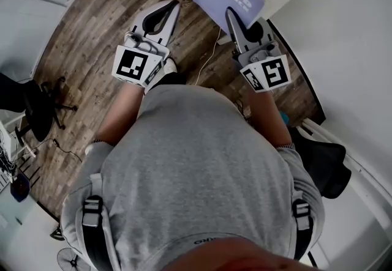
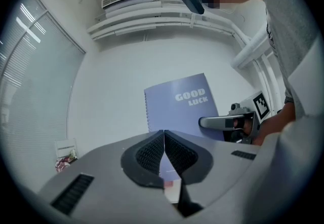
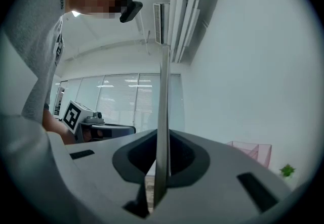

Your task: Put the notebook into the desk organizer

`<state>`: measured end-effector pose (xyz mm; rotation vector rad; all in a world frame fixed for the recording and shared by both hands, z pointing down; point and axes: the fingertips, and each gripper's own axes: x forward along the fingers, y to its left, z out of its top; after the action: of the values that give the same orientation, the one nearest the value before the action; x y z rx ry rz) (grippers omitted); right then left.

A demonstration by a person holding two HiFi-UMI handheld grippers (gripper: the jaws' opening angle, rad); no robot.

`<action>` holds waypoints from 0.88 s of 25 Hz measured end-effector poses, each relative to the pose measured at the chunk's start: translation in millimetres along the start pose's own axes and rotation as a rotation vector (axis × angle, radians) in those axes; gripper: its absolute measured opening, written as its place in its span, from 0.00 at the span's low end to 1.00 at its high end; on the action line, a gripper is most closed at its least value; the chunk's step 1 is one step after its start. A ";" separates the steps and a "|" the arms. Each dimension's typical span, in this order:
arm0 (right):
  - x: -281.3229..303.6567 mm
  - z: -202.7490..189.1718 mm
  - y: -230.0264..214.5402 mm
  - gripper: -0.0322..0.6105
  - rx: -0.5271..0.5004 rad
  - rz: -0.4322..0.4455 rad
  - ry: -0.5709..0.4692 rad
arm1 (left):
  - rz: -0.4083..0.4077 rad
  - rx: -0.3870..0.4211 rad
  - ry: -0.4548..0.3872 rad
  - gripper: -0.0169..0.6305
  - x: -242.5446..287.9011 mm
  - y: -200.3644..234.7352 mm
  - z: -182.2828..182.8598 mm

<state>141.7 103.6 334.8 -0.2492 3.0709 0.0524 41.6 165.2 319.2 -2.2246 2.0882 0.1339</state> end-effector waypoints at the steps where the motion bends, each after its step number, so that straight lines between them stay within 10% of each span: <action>1: 8.2 0.2 1.8 0.11 0.001 -0.003 0.000 | -0.007 0.000 0.000 0.06 0.5 7.5 0.3; 22: 133.1 -14.6 4.4 0.11 0.018 -0.114 0.032 | -0.127 -0.044 0.017 0.06 24.8 139.5 -15.3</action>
<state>9.0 86.1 341.2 -0.4267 3.0807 0.0153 -96.0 129.9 330.7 -2.3843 1.9633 0.1529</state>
